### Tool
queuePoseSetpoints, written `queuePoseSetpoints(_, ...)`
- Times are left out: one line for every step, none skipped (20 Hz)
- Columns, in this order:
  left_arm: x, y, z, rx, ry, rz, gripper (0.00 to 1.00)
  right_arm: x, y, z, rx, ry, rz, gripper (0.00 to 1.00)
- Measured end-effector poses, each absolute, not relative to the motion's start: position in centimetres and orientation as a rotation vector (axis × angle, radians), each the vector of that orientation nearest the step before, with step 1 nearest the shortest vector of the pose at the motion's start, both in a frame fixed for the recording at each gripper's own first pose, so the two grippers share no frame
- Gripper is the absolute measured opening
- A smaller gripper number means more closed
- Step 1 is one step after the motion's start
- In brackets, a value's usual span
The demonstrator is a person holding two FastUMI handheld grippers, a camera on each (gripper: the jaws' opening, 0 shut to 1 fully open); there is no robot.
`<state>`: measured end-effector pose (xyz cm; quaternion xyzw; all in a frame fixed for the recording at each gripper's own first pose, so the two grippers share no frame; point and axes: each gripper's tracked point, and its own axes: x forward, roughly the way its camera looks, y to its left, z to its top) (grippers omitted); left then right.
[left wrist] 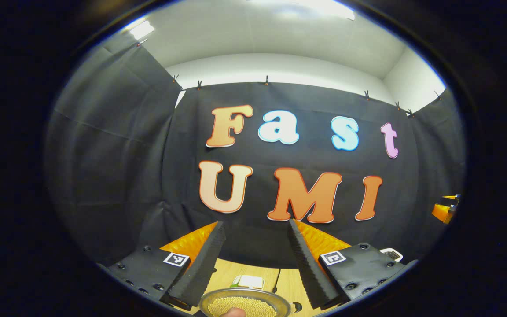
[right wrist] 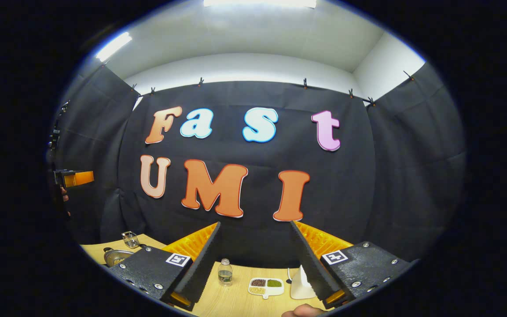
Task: First push the handle of the pot to place it horizontally, then grasp the pot with both hands and set it on the induction cooktop.
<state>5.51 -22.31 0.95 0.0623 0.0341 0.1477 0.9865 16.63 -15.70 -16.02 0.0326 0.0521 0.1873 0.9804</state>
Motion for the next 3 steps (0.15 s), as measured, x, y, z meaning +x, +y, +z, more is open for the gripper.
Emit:
queuePoseSetpoints(5.3, -23.0, 1.7, 0.127, 0.048, 0.290, 0.93, 16.5, -15.6, -15.2, 0.066, 0.078, 0.383, 0.98)
queuePoseSetpoints(5.1, -23.6, 2.7, 0.133, 0.028, 0.284, 0.93, 16.5, -15.4, -14.5, 0.068, 0.055, 0.391, 0.94)
queuePoseSetpoints(4.9, -24.1, 3.5, 0.148, 0.007, 0.279, 0.93, 16.5, -15.0, -13.8, 0.071, 0.035, 0.399, 0.94)
